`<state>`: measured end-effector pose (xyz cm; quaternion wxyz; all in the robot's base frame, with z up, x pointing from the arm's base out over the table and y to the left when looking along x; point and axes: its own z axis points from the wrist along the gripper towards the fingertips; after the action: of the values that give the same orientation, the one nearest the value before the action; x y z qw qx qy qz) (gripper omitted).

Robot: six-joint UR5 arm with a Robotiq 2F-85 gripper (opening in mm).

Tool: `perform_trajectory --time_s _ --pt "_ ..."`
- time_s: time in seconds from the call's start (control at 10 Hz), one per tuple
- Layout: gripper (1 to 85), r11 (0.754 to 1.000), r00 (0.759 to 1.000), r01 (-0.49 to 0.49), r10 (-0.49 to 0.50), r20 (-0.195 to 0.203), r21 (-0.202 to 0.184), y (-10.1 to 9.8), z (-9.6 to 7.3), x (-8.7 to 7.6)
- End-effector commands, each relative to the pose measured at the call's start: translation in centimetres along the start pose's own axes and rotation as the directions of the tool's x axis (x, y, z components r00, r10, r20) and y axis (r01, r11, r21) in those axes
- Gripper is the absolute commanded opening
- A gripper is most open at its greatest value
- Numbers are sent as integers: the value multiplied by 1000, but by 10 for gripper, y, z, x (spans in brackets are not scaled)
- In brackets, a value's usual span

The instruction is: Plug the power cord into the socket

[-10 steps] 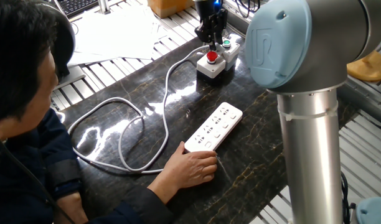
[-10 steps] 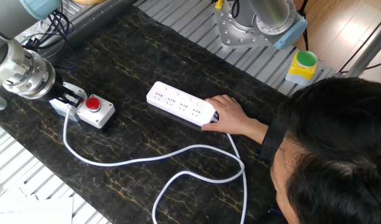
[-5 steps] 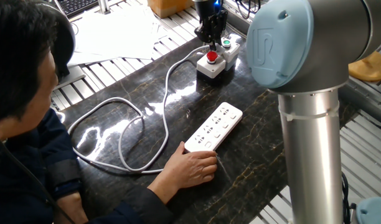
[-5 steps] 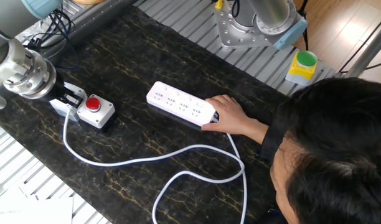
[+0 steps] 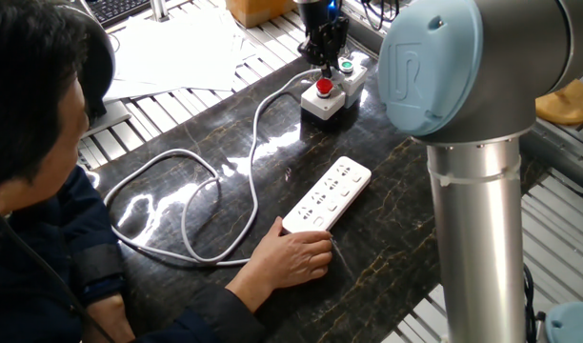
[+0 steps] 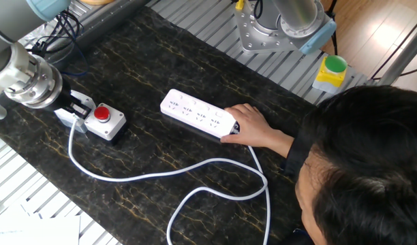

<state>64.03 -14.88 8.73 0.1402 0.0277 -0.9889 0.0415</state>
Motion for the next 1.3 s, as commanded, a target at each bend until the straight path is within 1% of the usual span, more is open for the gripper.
perform_trajectory --time_s 0.0,0.2,0.3,0.4,0.5,0.6,0.7,0.8,0.9,1.0,1.1,1.2 --pt "17 1000 1000 -25 25 0 0 4 -10 -2" --pt "17 1000 1000 15 -15 -21 3 0 -24 2" --pt "17 999 999 40 -39 -24 29 -5 -35 3" --pt "17 995 998 67 -67 -4 71 -8 -51 -2" --pt "17 997 997 62 -65 46 52 12 -70 -11" --pt "17 998 990 67 -69 126 18 35 -87 -27" --pt "17 996 979 81 -73 191 -36 62 -100 -37" --pt "17 989 973 80 -51 225 -122 94 -110 -39" --pt "17 981 973 64 -21 232 -183 117 -115 -35" --pt "17 979 969 67 -18 246 -190 126 -115 -34" --pt "17 979 964 93 -43 261 -181 127 -113 -31" --pt "17 973 962 93 -33 269 -213 138 -114 -26"
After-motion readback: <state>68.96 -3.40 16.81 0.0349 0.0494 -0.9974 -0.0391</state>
